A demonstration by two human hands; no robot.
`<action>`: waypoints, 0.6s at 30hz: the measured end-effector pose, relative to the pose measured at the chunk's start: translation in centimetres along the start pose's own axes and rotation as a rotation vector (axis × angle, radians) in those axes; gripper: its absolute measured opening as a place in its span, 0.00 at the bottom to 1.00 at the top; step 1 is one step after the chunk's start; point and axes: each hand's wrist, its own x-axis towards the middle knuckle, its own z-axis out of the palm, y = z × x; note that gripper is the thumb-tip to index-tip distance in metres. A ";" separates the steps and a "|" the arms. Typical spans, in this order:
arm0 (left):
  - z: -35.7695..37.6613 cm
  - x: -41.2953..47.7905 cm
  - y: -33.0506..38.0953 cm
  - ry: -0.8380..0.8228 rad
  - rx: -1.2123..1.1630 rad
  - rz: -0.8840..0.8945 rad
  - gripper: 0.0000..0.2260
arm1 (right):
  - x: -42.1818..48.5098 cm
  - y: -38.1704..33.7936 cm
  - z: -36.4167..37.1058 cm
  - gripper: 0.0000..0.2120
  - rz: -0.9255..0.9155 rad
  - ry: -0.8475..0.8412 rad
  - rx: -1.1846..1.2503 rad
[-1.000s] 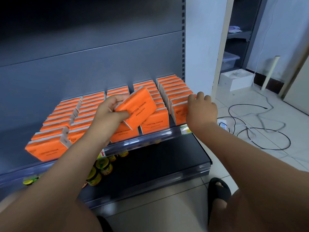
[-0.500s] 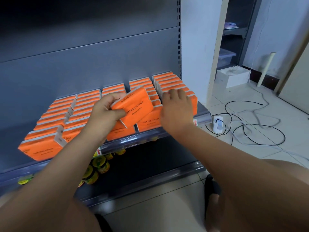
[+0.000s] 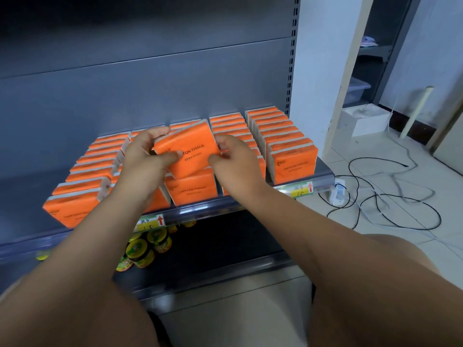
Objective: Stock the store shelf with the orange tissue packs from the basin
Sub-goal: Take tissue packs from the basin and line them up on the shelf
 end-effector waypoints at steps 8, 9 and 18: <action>-4.5 2.4 -0.9 0.297 -0.041 0.001 0.13 | 0.3 -1.5 4.2 0.13 -0.017 -0.091 0.084; -5.2 2.8 -0.9 0.305 -0.035 0.018 0.10 | 0.4 -1.6 5.1 0.14 -0.011 -0.122 0.083; -12.7 6.4 -1.4 0.332 -0.066 -0.008 0.05 | 4.2 -5.1 12.6 0.17 0.042 -0.212 0.110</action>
